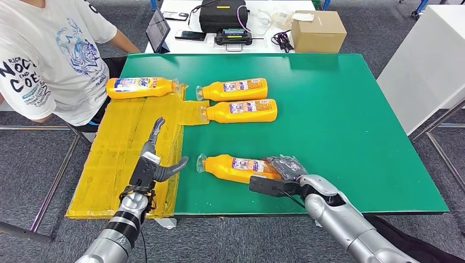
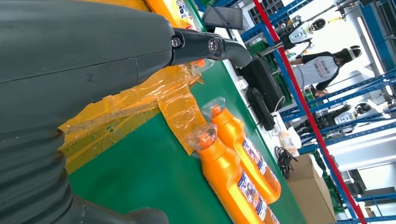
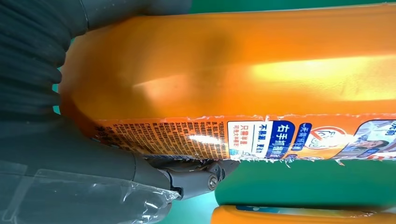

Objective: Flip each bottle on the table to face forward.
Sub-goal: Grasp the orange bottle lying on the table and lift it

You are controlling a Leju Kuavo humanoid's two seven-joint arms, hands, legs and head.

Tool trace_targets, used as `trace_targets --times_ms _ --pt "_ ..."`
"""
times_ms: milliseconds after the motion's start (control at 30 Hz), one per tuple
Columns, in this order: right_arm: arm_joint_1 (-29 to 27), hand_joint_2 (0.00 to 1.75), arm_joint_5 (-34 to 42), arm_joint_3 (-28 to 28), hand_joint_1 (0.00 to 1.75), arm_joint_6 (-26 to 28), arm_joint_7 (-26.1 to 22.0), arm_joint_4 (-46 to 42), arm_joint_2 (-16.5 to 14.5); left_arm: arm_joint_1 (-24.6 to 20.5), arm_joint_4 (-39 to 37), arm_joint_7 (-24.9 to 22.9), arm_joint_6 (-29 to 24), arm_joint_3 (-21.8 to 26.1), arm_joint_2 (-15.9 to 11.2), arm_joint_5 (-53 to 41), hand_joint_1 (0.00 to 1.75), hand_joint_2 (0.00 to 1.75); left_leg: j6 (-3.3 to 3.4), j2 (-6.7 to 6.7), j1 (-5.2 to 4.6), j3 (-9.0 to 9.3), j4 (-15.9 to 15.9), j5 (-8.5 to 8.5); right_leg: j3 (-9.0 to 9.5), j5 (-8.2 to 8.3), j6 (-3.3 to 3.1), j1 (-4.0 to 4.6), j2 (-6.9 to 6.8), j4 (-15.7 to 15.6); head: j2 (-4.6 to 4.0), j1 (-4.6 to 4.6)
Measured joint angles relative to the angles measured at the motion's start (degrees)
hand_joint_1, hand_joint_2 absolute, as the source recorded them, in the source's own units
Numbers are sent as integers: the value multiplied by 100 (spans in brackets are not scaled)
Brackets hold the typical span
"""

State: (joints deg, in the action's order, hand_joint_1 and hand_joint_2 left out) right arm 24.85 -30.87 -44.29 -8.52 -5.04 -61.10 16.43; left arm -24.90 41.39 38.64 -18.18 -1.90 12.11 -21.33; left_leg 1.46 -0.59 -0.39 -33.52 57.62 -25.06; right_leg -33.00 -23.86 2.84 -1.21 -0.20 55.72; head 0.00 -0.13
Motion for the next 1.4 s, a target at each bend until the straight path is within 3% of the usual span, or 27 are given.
trace_targets --times_ms 133,333,467,633,800,900,1200,1400 --pt "-149 175 -73 130 175 314 -93 -108 -5 5 -1 0 -26 2 0 20 0 175 0 -3 0 -2 0 0 2 0 0 0 -2 0 0 1" --pt "-1092 175 -358 1280 175 1780 -582 -1211 -356 283 301 -12 -28 63 -2 205 0 175 -1 -19 0 -27 -1 -1 -18 -2 2 0 -6 2 0 -2" --pt "-1729 175 -814 2150 175 2675 -904 -2246 -729 697 858 -102 104 147 4 376 0 175 0 -21 2 -32 -3 -5 -25 -7 0 0 -7 1 0 -1" --pt "-2794 175 -1208 3034 175 3546 -1174 -3396 -1212 1545 1974 -240 361 334 76 836 0 175 0 -16 0 -37 -6 -18 -31 -10 -2 -1 -5 -1 0 1" --pt "-3291 175 -1317 3468 175 3745 -1241 -3890 -1514 2066 2865 -103 181 361 191 923 0 175 3 -14 -1 -39 -6 -19 -34 -9 -2 -2 -4 -4 0 0" --pt "-3401 175 -1353 3611 175 3831 -1263 -4007 -1643 2241 3230 -305 402 355 248 1295 0 175 7 -13 -1 -36 -5 -15 -31 -7 -2 -2 -4 -4 0 1" --pt "-3472 175 -1362 3714 175 3877 -1315 -4035 -1753 2396 3504 -541 710 328 293 1605 0 175 9 -11 -1 -33 -5 -11 -30 -6 -2 -1 -4 -3 0 0" --pt "-3460 175 -769 3742 175 3592 -2123 -3674 -1930 2466 3413 -1547 2819 -89 267 3280 0 175 9 -10 -1 -37 -6 -12 -29 -6 -1 -2 -4 -3 0 1"
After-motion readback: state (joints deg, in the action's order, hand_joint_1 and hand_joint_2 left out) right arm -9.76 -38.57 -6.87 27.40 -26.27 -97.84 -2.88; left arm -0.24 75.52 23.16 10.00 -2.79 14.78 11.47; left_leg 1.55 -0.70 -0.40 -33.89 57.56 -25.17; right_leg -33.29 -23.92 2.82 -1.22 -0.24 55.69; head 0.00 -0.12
